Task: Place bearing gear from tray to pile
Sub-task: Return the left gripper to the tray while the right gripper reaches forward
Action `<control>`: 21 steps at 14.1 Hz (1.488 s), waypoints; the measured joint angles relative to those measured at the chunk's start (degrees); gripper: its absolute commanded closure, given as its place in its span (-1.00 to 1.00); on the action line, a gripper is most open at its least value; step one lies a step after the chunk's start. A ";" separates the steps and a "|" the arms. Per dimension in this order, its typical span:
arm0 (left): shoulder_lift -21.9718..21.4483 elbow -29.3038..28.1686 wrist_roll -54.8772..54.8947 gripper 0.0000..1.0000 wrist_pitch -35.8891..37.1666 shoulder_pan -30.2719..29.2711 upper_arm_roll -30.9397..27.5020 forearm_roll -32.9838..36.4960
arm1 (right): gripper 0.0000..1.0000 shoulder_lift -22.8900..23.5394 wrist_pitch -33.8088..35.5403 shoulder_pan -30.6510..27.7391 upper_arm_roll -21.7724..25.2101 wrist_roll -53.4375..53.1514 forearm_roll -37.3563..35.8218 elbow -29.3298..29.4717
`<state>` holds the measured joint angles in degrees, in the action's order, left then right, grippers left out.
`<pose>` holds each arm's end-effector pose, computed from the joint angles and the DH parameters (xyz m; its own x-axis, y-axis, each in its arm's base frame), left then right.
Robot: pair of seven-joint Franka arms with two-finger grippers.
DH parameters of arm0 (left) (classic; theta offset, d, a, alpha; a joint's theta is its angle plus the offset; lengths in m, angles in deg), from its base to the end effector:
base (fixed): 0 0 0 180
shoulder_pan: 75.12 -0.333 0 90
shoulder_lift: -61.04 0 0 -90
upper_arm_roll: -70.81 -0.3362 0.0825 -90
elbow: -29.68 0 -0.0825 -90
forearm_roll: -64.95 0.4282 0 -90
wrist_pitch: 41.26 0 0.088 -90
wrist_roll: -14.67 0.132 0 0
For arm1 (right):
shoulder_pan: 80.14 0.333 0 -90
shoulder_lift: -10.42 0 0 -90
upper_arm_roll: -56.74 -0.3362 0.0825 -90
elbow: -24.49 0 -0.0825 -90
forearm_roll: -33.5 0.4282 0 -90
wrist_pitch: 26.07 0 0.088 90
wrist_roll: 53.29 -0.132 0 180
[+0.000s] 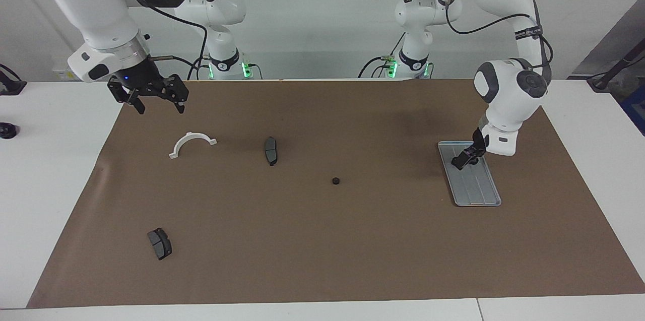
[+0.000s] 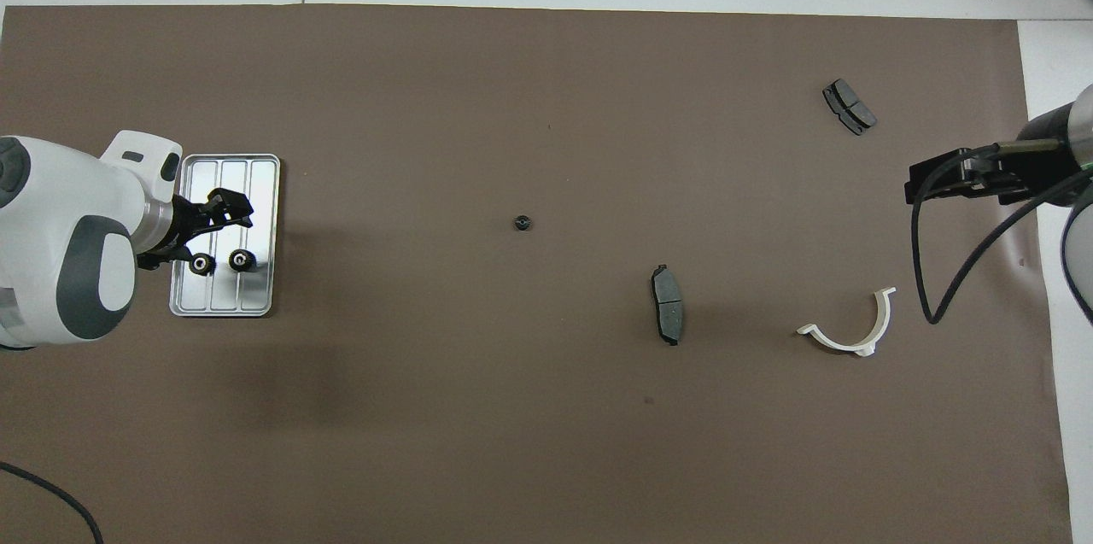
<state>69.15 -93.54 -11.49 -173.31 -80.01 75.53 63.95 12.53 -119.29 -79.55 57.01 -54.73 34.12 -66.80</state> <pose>0.5948 0.0012 0.3028 0.8906 0.4547 0.0006 0.4545 -0.8903 0.0278 0.6147 0.0049 0.5906 0.9998 -0.0202 -0.0034 -0.0202 -0.9997 -0.0105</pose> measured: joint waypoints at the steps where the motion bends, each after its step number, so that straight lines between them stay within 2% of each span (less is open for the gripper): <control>1: -0.56 -1.24 -0.28 -0.22 -0.56 -0.03 0.01 0.00 | -1.00 0.00 0.00 0.00 0.00 0.00 0.00 0.00; 6: -0.95 -6.09 -3.68 -0.21 -7.76 -0.03 0.30 -0.01 | -1.00 0.00 0.00 0.00 0.00 0.00 0.00 0.00; 10: -0.95 -6.96 -4.16 -0.10 -9.24 -0.03 0.43 -0.01 | -1.00 0.00 0.00 -0.02 0.01 0.00 0.00 0.00; 18: -0.69 -7.73 -4.22 -0.05 -11.36 0.00 0.62 -0.01 | -1.00 -0.07 -1.38 0.03 -0.04 0.00 -0.09 -0.01; 19: -0.62 -7.79 -4.22 -0.01 -11.57 0.00 0.65 -0.01 | -1.00 -0.07 -2.20 0.20 -0.09 0.01 -0.37 -0.02; 20: -0.55 -7.89 -4.22 0.12 -11.79 0.00 0.70 -0.01 | -1.00 -0.06 -2.89 1.05 -0.14 0.04 -1.39 -0.05; 21: -0.52 -8.01 -4.23 0.37 -12.08 0.01 0.73 -0.01 | -1.00 0.04 -3.57 2.74 -0.21 -0.10 -2.78 -0.12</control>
<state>68.64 -101.54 -15.72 -185.40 -80.00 76.27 63.95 12.57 -122.86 -76.81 56.80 -54.82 31.34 -66.92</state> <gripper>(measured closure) 0.476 0.000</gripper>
